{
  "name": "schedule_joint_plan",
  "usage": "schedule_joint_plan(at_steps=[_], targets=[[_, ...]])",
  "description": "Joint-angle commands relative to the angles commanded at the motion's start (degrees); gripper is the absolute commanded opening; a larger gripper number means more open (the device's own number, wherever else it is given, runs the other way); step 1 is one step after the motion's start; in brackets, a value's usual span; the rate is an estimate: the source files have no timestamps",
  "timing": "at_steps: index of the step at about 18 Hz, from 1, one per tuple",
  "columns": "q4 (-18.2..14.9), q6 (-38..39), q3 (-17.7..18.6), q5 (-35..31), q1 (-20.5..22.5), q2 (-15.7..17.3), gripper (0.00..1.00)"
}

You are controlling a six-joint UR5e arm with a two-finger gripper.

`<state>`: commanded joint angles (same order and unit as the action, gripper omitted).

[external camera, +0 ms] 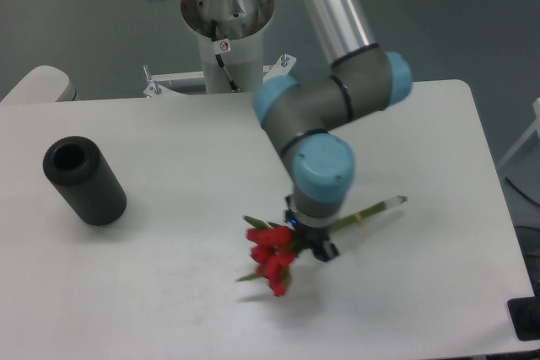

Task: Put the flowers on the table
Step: 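Carry the tulips across the table and lower them onto the tabletop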

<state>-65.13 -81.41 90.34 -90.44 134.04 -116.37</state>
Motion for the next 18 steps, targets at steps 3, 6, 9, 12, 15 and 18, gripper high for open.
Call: schedule_joint_plan(at_steps=[3, 6, 9, 12, 15, 18], targets=[[0.1, 5.3, 0.9, -0.4, -4.5, 0.0, 0.06], [0.4, 7.7, 1.8, -0.4, -7.1, 0.0, 0.07], [0.6, 7.1, 3.0, 0.0, -7.7, 0.1, 0.08], [1.8, 7.3, 2.9, 0.1, -8.4, -0.2, 0.19], [2.1, 7.0, 2.8, 0.3, -8.5, -0.5, 0.53], [2.1, 7.3, 2.6, 0.7, -8.4, -0.5, 1.0]])
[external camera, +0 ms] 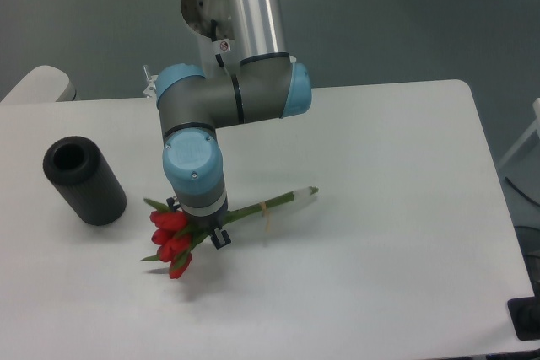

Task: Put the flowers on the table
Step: 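Carry the tulips across the table and lower them onto the tabletop, then open the gripper to release the tulip stems and lift away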

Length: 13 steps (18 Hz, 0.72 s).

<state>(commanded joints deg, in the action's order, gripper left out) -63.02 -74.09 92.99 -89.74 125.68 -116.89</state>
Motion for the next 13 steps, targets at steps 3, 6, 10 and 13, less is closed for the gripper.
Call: schedule_joint_plan(at_steps=[3, 6, 10, 13], targets=[[0.0, -0.3, 0.1, -0.1, 0.3, 0.1, 1.0], [0.1, -0.8, -0.3, 0.0, 1.8, 0.3, 1.0], [-0.1, -4.2, -1.9, 0.1, 4.0, 0.2, 1.0], [0.0, -5.7, -2.7, -0.1, 6.0, -0.1, 1.0]])
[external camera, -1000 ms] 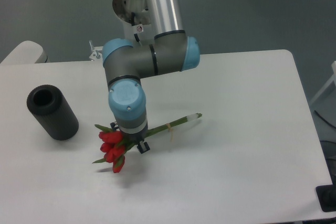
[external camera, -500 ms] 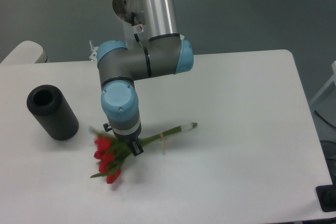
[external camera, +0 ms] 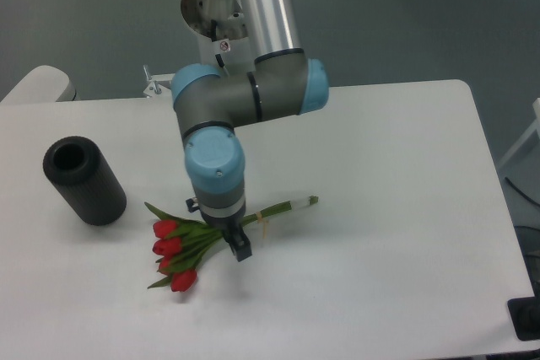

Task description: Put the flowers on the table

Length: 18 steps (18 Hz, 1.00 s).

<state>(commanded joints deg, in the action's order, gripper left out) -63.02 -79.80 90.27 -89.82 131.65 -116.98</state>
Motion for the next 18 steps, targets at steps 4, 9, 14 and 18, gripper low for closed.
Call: schedule_joint_plan(at_steps=[4, 9, 14, 18], targets=[[-0.5, -3.7, -2.5, 0.1, 3.3, -1.0, 1.0], [-0.8, -4.1, -6.8, -0.1, 5.4, -4.2, 1.0], [-0.9, -6.4, -10.5, -0.4, 6.9, -6.7, 1.0], [-2.5, -8.5, -12.6, -0.6, 8.6, -7.7, 1.0]])
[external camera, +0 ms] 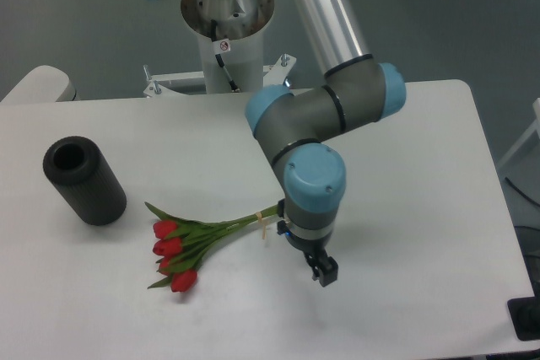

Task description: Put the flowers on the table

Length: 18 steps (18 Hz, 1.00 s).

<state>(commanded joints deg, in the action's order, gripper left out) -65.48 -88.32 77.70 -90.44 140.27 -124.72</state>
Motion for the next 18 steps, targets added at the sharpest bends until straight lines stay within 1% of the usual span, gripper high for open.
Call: schedule_joint_plan(at_steps=[6, 13, 18], targets=[[0.0, -4.9, -1.8, 0.0, 2.6, -1.3, 1.0], [0.7, -6.5, -1.9, -0.1, 4.0, -1.8, 1.0], [0.9, -7.5, -1.7, -0.1, 4.1, -1.8, 1.0]])
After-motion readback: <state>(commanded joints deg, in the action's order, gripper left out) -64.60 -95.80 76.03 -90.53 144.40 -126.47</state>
